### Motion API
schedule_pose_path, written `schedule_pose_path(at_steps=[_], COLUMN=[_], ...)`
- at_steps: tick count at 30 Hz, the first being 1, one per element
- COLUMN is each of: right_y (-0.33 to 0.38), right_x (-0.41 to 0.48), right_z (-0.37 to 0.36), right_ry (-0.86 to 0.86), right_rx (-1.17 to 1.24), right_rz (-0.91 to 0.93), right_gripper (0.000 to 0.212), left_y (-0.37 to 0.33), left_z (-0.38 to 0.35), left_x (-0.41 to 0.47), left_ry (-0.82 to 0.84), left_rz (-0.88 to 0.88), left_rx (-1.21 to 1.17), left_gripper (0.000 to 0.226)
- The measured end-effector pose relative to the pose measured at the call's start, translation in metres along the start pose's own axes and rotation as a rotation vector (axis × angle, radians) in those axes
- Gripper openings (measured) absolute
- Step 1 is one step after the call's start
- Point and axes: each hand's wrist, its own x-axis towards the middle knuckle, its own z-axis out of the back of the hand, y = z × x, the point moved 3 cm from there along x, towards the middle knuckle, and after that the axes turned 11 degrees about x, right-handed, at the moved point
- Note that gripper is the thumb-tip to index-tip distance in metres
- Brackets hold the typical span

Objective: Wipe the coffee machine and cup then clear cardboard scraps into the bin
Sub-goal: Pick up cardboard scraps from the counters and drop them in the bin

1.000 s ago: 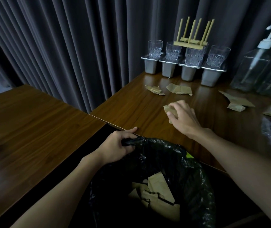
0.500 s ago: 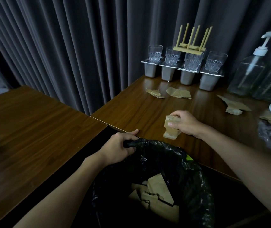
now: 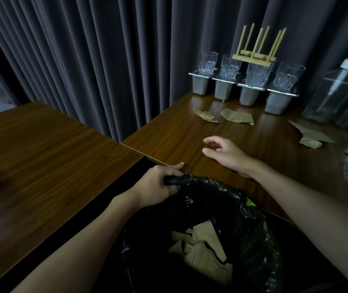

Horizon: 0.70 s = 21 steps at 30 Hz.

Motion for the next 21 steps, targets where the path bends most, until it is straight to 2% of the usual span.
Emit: schedule_pose_path(at_steps=[6, 12, 17, 21], right_y=[-0.019, -0.023, -0.024, -0.021], right_x=[0.049, 0.096, 0.116, 0.106], right_z=[0.001, 0.008, 0.009, 0.008], right_ry=[-0.196, -0.268, -0.267, -0.293], right_rx=[-0.415, -0.569, -0.661, -0.687], right_rz=[0.083, 0.081, -0.007, 0.094], right_gripper=[0.058, 0.064, 0.064, 0.053], left_y=[0.002, 0.005, 0.006, 0.005], left_z=[0.002, 0.001, 0.002, 0.002], left_x=[0.001, 0.002, 0.003, 0.004], left_ry=[-0.006, -0.002, 0.004, 0.009], left_rz=[0.013, 0.021, 0.033, 0.03], left_rx=[-0.005, -0.017, -0.016, -0.01], left_gripper=[0.035, 0.035, 0.035, 0.035])
